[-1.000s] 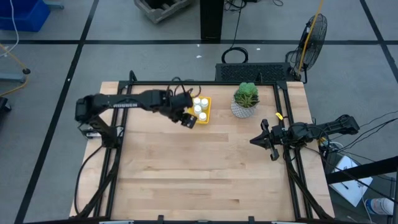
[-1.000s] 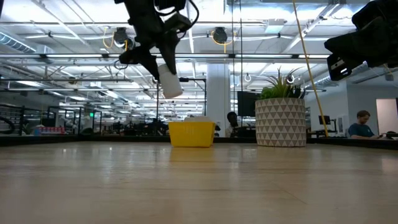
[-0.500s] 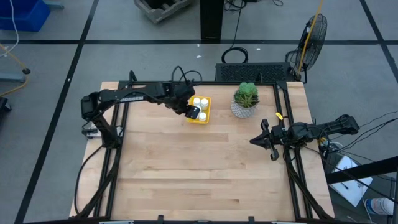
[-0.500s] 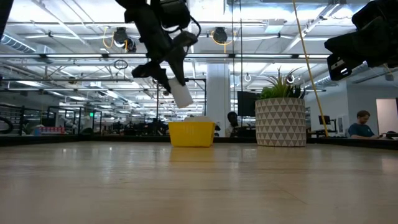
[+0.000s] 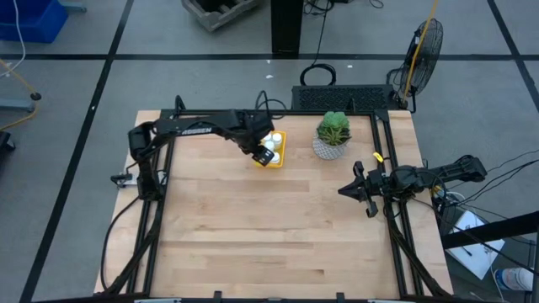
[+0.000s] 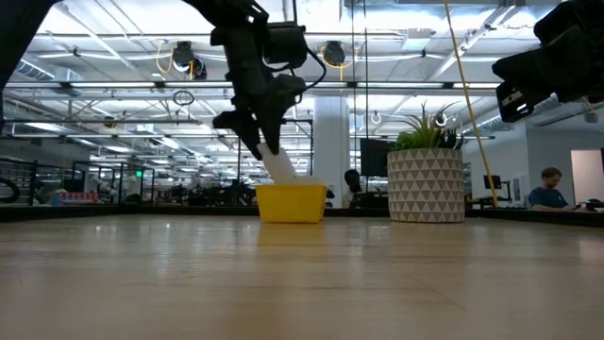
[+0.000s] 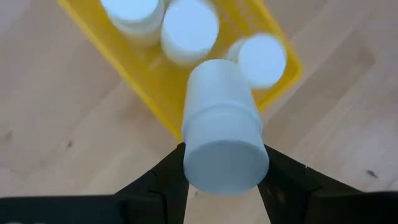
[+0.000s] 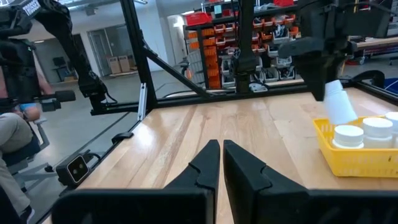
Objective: Pick and place pill bottles into a basket
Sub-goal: Put the white pill bottle into the yellow basket, then return to Home Position
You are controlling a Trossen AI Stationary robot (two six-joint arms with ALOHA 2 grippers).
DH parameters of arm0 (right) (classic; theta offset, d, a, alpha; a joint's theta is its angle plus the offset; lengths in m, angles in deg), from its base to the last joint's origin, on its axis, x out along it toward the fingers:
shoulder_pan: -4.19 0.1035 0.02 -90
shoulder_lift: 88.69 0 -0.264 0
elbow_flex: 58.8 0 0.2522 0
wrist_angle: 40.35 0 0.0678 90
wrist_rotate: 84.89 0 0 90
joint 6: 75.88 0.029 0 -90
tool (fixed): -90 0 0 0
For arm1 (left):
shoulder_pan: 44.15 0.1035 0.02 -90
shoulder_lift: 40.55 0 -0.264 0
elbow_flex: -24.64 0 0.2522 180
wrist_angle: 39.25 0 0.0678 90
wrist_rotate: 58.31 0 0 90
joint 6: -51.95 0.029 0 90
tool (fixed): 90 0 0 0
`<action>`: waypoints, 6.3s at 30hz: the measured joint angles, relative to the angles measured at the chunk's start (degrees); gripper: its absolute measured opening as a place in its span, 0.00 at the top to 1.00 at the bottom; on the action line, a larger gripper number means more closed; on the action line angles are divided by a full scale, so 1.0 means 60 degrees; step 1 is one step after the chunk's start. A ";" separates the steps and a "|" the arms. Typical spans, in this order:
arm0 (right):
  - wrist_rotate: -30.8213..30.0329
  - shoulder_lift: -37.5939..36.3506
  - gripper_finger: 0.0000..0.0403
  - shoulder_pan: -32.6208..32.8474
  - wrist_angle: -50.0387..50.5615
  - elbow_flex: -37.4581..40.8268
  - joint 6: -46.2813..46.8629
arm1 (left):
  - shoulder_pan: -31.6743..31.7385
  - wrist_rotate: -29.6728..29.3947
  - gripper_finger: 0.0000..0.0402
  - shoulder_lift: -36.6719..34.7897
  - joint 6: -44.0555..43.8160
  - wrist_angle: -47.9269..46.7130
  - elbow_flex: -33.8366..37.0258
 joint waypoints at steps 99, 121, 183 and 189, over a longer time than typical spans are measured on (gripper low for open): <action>0.0000 0.0004 0.96 0.0000 -0.0011 0.0004 0.0000 | -0.3182 0.0874 0.99 -0.4409 -0.0058 0.6936 0.6471; 0.0000 0.0004 0.96 0.0000 -0.0009 0.0000 -0.0003 | -0.3493 0.0372 0.82 -0.9517 0.1502 0.9121 1.2389; 0.0000 -0.0761 0.96 -0.0044 0.0004 0.0004 0.0000 | -0.3734 0.0419 0.81 -1.6683 0.4490 0.9788 1.4668; 0.0004 -0.0761 0.96 -0.0044 0.0240 0.0004 0.0000 | -0.3734 0.0423 0.81 -1.6683 0.4320 0.9825 1.4668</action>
